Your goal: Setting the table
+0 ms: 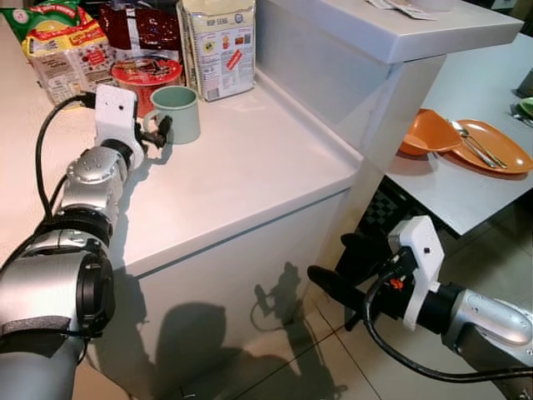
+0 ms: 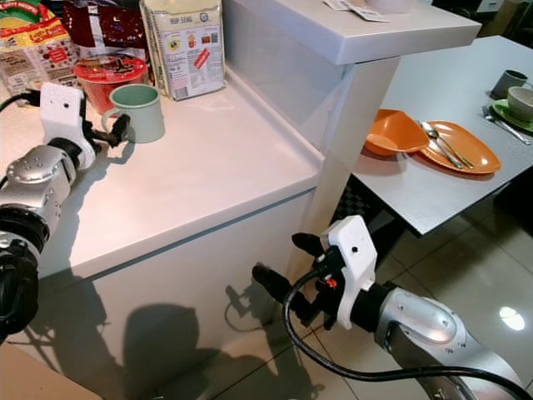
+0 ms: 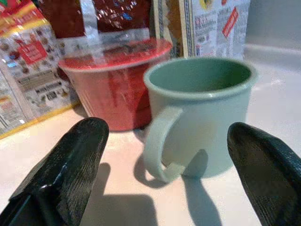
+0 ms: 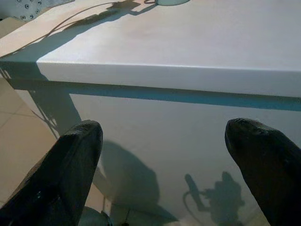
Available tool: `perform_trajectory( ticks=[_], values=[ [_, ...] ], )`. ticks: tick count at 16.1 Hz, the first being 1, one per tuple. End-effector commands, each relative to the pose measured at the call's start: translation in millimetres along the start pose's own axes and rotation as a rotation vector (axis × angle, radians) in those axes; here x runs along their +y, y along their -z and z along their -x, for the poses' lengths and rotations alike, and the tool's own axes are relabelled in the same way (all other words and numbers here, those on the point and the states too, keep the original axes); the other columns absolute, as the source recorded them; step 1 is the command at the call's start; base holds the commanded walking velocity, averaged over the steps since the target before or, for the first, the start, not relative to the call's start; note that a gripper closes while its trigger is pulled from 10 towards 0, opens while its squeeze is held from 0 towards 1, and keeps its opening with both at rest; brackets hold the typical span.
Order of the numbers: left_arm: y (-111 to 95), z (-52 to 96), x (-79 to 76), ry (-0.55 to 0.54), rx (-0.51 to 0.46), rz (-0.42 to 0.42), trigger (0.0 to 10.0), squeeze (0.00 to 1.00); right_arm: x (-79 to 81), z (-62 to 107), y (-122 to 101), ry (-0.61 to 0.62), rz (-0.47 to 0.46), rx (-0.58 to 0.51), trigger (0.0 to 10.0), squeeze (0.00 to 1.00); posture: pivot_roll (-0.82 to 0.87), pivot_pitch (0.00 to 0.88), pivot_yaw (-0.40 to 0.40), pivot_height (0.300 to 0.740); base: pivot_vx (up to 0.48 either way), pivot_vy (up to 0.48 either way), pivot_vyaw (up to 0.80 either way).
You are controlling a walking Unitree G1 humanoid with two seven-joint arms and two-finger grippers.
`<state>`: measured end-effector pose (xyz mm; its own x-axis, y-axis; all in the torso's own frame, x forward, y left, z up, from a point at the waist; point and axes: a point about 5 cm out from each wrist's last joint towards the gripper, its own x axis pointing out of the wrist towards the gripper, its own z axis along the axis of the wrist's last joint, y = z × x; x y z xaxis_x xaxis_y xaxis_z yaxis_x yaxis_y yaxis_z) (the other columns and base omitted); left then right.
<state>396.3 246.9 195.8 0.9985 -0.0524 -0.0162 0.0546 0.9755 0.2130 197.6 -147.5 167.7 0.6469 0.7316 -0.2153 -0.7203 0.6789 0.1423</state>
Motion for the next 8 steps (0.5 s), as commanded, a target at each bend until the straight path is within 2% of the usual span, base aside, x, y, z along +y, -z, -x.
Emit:
perform_trajectory(
  ticks=[1,8],
  values=[
    [7.5,0.0,-6.9,0.017,0.035,-0.011,10.0,0.0,1.3,3.6,-3.3,-0.004,0.019,0.0,10.0,0.0,-0.26,0.001,-0.048,0.74,0.0,0.0,0.0],
    [8.0,-3.3,-15.8,0.017,0.062,-0.033,10.0,0.0,2.6,13.3,-4.8,0.014,0.031,0.013,10.0,0.0,-0.3,0.013,-0.033,0.74,0.0,0.0,0.0]
  ],
)
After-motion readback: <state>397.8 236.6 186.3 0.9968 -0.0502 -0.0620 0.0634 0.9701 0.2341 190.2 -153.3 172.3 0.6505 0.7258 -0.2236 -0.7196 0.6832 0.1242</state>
